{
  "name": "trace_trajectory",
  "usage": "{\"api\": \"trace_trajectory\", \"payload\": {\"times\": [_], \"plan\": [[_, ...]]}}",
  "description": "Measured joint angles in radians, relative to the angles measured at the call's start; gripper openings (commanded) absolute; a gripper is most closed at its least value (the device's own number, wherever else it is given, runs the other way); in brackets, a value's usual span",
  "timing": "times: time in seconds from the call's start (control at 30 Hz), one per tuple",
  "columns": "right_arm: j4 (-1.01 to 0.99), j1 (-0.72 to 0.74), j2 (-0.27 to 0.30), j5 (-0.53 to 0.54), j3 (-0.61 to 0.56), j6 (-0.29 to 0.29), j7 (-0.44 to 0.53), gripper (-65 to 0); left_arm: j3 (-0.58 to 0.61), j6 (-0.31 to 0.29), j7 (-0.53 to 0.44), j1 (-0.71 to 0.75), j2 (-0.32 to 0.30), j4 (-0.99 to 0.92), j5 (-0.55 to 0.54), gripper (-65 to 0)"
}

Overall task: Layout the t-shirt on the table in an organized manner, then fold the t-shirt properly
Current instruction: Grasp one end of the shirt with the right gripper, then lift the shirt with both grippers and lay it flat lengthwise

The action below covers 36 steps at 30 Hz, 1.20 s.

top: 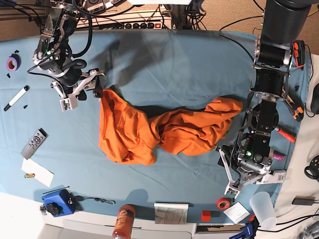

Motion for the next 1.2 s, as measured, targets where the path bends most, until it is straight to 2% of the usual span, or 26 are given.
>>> {"api": "trace_trajectory", "payload": {"times": [0.13, 0.27, 0.37, 0.53, 0.57, 0.6, 0.73, 0.8, 0.93, 1.07, 1.2], "plan": [[-0.010, 0.003, 0.000, 0.003, -0.012, -0.018, 0.000, -30.2, 0.000, 0.000, 0.000, 0.000, 0.000, 0.000, 0.000, -26.4], [-0.132, 0.053, -0.011, -0.003, -0.035, -0.032, 0.001, -30.2, 0.000, 0.000, 0.000, 0.000, 0.000, 0.000, 0.000, -26.4], [-0.226, 0.113, -0.027, 0.013, -0.057, -0.002, 0.042, -30.2, 0.001, 0.000, 0.000, 0.000, 0.000, 0.001, -0.001, -26.4], [-0.301, 0.174, -0.065, 0.030, -0.070, 0.008, 0.054, -30.4, 0.001, 0.000, 0.000, 0.000, 0.000, 0.001, 0.000, -26.4], [-0.301, 0.175, -0.066, 0.029, -0.072, 0.007, 0.053, -31.8, 0.001, 0.000, 0.000, 0.000, 0.000, 0.001, 0.000, -26.4], [-0.301, 0.177, -0.066, 0.029, -0.073, 0.006, 0.053, -36.1, 0.001, 0.000, 0.000, 0.000, 0.000, 0.001, 0.000, -26.4], [-0.303, 0.177, -0.066, 0.031, -0.056, -0.026, 0.012, -64.7, 0.001, 0.000, 0.000, 0.000, 0.000, 0.001, -0.001, -26.4], [-0.303, 0.178, -0.067, 0.034, -0.029, -0.026, 0.006, -65.0, 0.001, -0.001, 0.000, 0.000, -0.002, 0.001, -0.043, -26.4], [-0.288, 0.220, -0.066, -0.019, 0.061, -0.012, -0.026, -65.0, 0.001, -0.076, 0.001, 0.016, -0.002, 0.002, -0.207, -26.4], [-0.277, 0.341, -0.008, -0.023, 0.167, -0.005, -0.025, -65.0, 0.002, -0.137, 0.017, 0.094, -0.002, 0.011, -0.358, -26.4], [-0.272, 0.440, 0.058, -0.005, 0.204, 0.006, -0.015, -65.0, 0.002, -0.156, 0.027, 0.190, -0.001, 0.055, -0.392, -26.4]]}}
